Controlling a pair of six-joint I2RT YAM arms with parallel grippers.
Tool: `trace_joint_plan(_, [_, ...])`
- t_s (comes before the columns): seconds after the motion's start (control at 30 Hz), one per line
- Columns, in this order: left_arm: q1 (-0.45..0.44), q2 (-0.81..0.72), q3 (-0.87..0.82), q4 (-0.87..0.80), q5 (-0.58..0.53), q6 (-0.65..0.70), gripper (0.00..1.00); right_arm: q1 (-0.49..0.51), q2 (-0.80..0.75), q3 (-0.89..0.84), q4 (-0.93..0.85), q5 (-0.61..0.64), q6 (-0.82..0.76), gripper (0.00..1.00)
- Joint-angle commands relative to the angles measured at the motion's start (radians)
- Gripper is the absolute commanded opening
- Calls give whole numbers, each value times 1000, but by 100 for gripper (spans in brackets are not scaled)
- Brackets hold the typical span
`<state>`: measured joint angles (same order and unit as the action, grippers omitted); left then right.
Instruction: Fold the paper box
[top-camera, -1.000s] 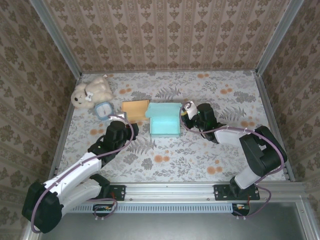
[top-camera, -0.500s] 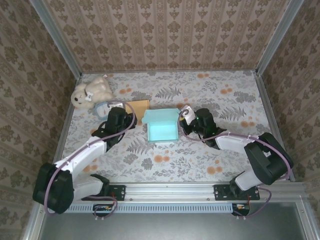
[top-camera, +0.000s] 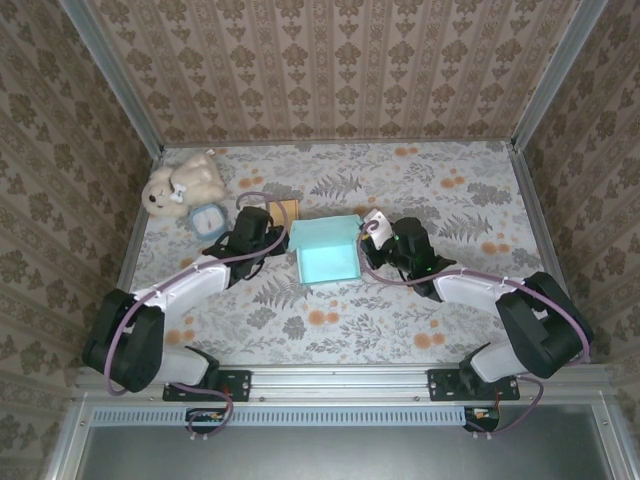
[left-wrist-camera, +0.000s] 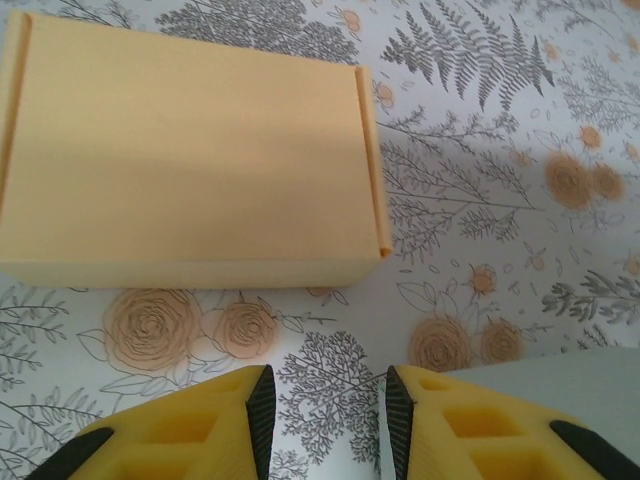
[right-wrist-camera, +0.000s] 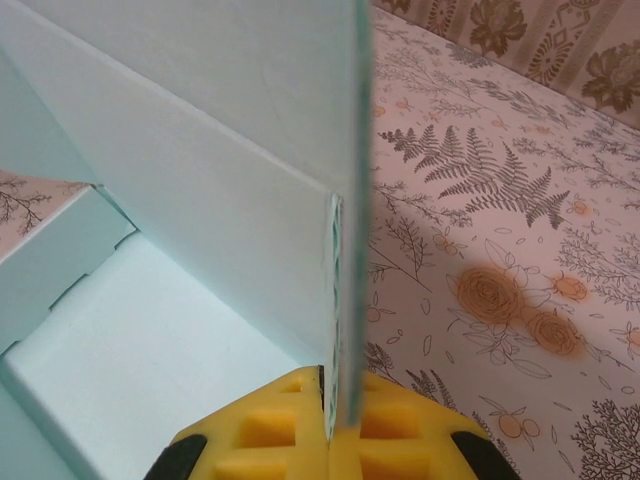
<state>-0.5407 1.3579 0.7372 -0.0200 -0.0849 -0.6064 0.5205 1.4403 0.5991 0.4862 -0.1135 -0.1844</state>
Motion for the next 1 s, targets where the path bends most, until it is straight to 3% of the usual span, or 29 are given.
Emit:
trace_joint_plan(0.0, [-20, 22, 50, -10, 4, -12, 37, 18, -29, -5, -21, 39, 3, 0])
trace_joint_plan(0.27, [-86, 48, 29, 30, -46, -42, 37, 57, -43, -12, -36, 169, 188, 0])
trace_joint_plan(0.53, [-175, 58, -14, 81, -156, -103, 36, 167, -36, -21, -57, 358, 317, 0])
trace_joint_plan(0.97, [-245, -24, -135, 104, -302, -176, 37, 218, -12, -224, 221, 429, 336, 0])
